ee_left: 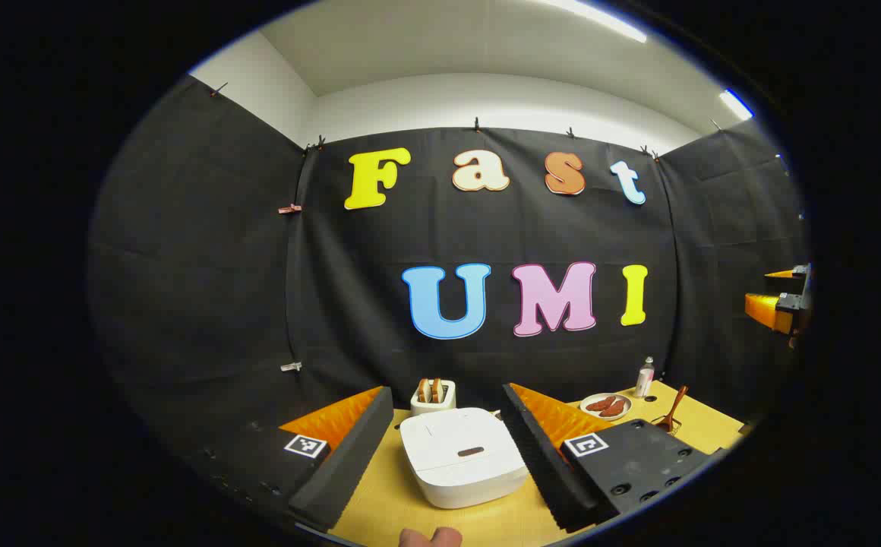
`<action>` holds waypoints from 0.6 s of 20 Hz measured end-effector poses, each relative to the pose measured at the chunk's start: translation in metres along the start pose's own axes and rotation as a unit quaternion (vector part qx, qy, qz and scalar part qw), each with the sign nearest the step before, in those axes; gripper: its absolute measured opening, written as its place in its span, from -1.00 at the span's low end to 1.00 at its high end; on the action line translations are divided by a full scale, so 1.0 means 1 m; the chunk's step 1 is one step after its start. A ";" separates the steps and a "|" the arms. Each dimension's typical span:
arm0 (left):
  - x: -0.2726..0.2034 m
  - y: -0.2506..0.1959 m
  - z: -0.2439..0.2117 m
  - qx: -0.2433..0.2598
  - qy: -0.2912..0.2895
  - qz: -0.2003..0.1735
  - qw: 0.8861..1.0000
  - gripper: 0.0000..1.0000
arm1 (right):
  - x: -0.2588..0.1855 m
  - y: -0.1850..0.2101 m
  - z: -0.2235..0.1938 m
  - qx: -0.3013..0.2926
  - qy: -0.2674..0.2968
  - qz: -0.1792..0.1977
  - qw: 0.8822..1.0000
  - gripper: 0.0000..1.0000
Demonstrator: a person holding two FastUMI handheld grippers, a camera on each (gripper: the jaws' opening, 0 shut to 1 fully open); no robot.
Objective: Close the left gripper, press the button to open the rice cooker; take a wooden spoon from the chopstick holder with the right hand, scoop a spoonful of rice and pour it into the rice cooker, then put the wooden spoon back into the chopstick holder.
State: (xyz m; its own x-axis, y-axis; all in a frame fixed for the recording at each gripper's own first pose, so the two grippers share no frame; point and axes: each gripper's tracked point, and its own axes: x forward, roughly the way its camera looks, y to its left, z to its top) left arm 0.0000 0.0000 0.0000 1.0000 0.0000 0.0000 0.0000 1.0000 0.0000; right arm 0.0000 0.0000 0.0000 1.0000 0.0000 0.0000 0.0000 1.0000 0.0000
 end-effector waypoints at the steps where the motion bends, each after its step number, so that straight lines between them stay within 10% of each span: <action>1: 0.000 0.000 -0.001 -0.002 0.001 0.000 1.000 0.95 | -0.001 0.000 0.001 0.003 -0.001 0.000 1.000 0.94; 12: -0.003 0.005 -0.005 -0.003 0.002 0.003 1.000 0.94 | -0.001 -0.002 0.000 -0.009 -0.003 -0.008 1.000 0.94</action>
State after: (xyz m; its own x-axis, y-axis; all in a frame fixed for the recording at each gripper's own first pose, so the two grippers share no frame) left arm -0.0033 0.0053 -0.0046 1.0000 0.0062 -0.0046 -0.0062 1.0000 -0.0060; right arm -0.0012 -0.0017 -0.0001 0.9999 -0.0156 0.0068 0.0157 0.9997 -0.0188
